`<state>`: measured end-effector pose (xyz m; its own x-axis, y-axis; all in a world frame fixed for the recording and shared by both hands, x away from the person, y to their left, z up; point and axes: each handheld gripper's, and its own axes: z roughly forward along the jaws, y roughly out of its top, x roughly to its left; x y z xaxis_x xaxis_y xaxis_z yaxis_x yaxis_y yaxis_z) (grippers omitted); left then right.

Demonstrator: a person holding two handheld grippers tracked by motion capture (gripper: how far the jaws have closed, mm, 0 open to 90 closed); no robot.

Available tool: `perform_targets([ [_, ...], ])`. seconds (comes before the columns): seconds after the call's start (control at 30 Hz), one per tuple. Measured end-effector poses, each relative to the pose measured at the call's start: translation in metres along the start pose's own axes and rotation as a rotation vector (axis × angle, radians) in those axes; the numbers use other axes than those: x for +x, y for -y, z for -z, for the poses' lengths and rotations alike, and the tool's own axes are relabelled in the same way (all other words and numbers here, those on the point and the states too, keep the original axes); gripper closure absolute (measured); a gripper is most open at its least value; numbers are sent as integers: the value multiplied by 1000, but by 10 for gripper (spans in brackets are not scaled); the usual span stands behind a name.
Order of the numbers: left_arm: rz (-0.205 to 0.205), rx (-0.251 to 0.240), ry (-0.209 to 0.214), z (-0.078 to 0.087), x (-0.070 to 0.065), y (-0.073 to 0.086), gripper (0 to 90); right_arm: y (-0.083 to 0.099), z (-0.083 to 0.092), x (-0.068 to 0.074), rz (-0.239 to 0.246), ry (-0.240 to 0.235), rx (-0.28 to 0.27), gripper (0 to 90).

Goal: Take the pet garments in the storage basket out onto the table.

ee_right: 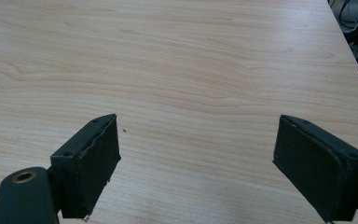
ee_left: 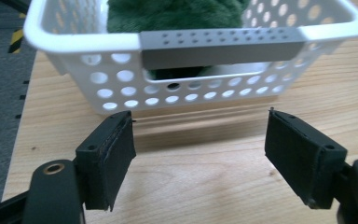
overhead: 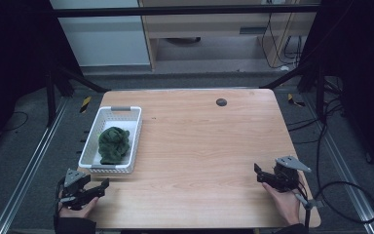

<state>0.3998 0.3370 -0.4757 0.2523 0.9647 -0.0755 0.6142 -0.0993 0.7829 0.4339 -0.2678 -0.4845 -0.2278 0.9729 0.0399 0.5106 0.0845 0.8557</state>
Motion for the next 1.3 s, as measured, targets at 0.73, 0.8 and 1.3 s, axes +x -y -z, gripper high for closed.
perform_targets([
  [0.73,46,-66,54,36,5,-44,230,0,1,6,16,7,17,139],
  [0.8,36,-71,55,38,5,-52,229,0,0,6,20,12,19,138],
  [1.3,-61,-69,69,41,6,-109,215,-1,-1,8,29,9,24,130],
])
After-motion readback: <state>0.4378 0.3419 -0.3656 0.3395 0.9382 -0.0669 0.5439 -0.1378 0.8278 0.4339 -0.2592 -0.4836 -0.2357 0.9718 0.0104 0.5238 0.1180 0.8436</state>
